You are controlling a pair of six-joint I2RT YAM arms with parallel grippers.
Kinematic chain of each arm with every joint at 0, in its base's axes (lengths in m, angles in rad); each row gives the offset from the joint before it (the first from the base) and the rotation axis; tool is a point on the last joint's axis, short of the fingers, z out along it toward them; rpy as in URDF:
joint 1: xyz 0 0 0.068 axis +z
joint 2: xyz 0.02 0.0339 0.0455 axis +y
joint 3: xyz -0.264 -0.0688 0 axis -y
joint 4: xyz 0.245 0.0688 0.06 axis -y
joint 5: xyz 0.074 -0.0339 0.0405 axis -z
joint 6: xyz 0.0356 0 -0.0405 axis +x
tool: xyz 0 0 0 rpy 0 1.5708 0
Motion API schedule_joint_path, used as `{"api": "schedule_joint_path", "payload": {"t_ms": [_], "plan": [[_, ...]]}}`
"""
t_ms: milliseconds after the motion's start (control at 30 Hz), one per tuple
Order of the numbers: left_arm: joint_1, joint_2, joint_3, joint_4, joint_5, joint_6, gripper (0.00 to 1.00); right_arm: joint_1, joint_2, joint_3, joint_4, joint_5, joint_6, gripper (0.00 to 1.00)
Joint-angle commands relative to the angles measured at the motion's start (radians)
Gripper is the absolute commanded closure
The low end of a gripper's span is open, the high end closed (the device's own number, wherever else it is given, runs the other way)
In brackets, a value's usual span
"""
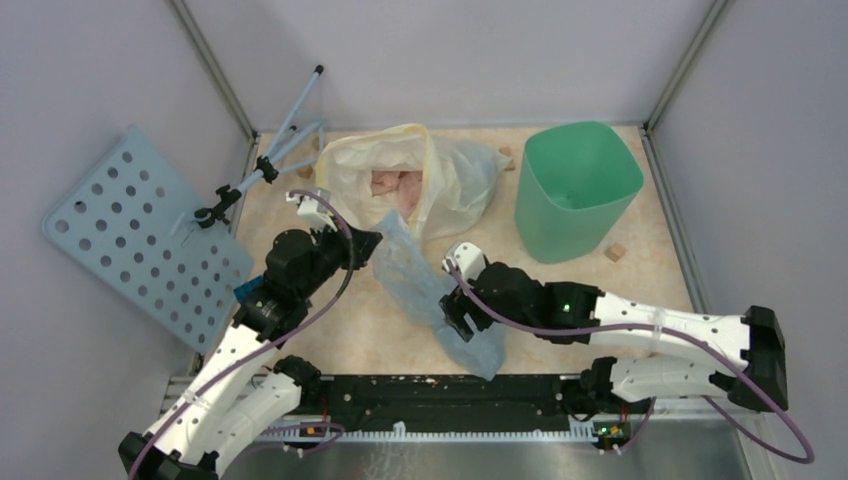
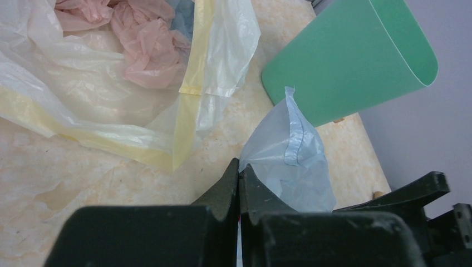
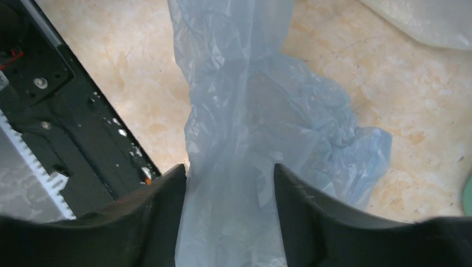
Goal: Put the trash bags into the trash bin
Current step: Unfold the trash bag at the center of the board.
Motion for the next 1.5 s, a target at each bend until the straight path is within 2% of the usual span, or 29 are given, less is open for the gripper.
{"api": "schedule_joint_path", "payload": {"t_ms": [0,133,200,333,500,700,800,833,933,1000,1133,1200,1267,1367,1467], "plan": [[0.002,0.004,0.030,0.066,0.000,0.014,1.00,0.011,0.025,0.039,0.095,0.003,-0.022,0.57],[0.002,0.002,0.032,0.054,-0.038,0.034,1.00,0.011,0.008,0.049,0.105,0.137,0.030,0.71],[0.002,-0.003,0.032,0.033,-0.073,0.039,1.00,0.011,-0.007,0.060,0.072,0.300,0.076,0.83],[0.002,-0.018,0.035,-0.079,-0.299,-0.006,1.00,-0.015,-0.022,0.102,-0.068,0.675,0.221,1.00],[0.002,-0.030,0.012,-0.125,-0.479,0.011,1.00,-0.067,-0.036,0.133,-0.159,0.839,0.347,1.00],[0.002,-0.016,0.007,-0.170,-0.565,-0.043,1.00,-0.071,0.015,0.192,-0.469,1.097,0.703,1.00],[0.003,-0.018,-0.007,-0.120,-0.514,-0.029,0.97,-0.083,0.061,0.210,-0.496,1.096,0.725,1.00],[0.002,-0.016,-0.013,-0.091,-0.477,-0.015,0.88,-0.087,0.067,0.213,-0.468,1.067,0.665,1.00],[0.002,-0.008,-0.008,-0.038,-0.318,0.042,0.48,-0.092,0.050,0.170,-0.211,0.871,0.380,1.00],[0.002,-0.004,0.024,-0.075,-0.256,0.058,0.30,-0.100,0.024,0.137,-0.052,0.738,0.272,1.00],[0.002,-0.030,0.114,-0.260,-0.302,0.053,0.11,-0.130,0.014,0.147,-0.001,0.628,0.244,1.00],[0.002,-0.062,0.142,-0.321,-0.297,0.051,0.09,-0.135,0.026,0.167,-0.013,0.625,0.244,1.00],[0.002,-0.095,0.154,-0.340,-0.206,0.069,0.13,-0.143,0.043,0.182,-0.018,0.601,0.243,1.00],[0.002,-0.121,0.131,-0.288,0.122,0.138,0.27,-0.155,0.063,0.194,-0.011,0.551,0.243,1.00],[0.002,-0.106,0.046,-0.142,0.380,0.095,0.49,-0.158,0.068,0.194,0.011,0.514,0.242,1.00]]}}
